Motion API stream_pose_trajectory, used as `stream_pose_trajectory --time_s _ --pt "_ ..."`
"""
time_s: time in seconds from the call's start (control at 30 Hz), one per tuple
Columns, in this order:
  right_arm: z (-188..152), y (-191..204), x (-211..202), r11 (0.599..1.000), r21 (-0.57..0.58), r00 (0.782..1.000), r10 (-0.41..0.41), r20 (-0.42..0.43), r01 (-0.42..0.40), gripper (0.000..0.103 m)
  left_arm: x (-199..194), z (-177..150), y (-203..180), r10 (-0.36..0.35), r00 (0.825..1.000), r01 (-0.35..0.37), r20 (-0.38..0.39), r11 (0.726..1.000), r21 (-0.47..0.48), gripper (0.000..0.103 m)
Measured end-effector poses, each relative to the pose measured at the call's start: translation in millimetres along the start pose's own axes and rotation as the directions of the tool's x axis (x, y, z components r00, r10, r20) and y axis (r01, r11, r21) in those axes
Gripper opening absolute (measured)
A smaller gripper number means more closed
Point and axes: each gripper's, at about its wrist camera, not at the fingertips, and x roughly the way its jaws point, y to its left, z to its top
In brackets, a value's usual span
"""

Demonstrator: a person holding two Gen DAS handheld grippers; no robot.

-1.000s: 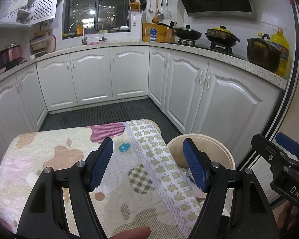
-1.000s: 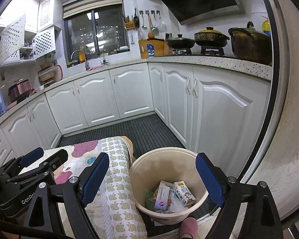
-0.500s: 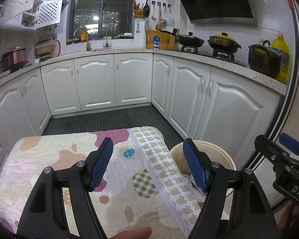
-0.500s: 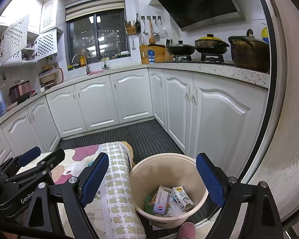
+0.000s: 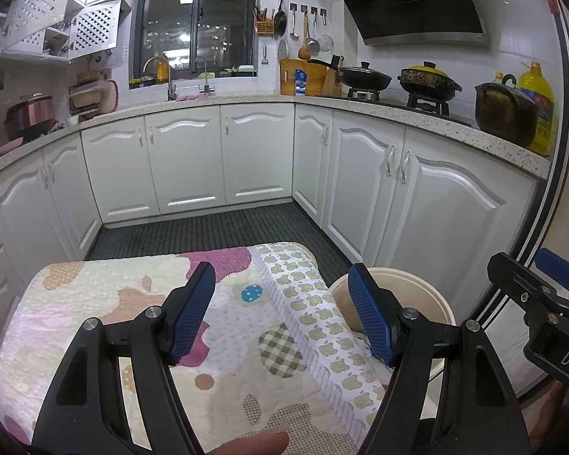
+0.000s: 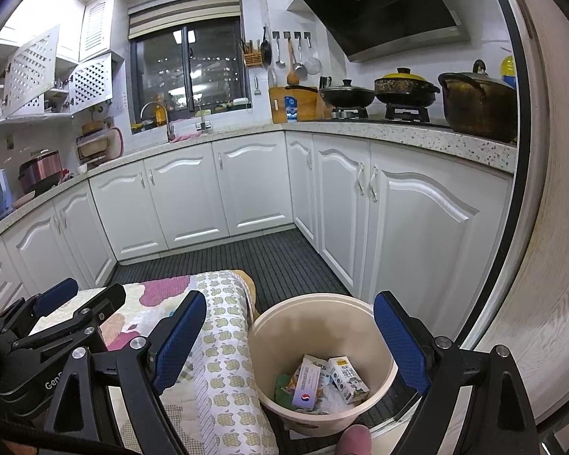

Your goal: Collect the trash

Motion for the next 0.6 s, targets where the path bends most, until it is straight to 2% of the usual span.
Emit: stream_pose_trajectory --time_s 0.6 --pt "-1.1 2.2 0.8 1.0 -0.002 1.0 0.003 -0.002 -0.003 0.088 0.6 0.7 0.5 0.011 1.0 -0.011 0.008 1.0 0.003 0.072"
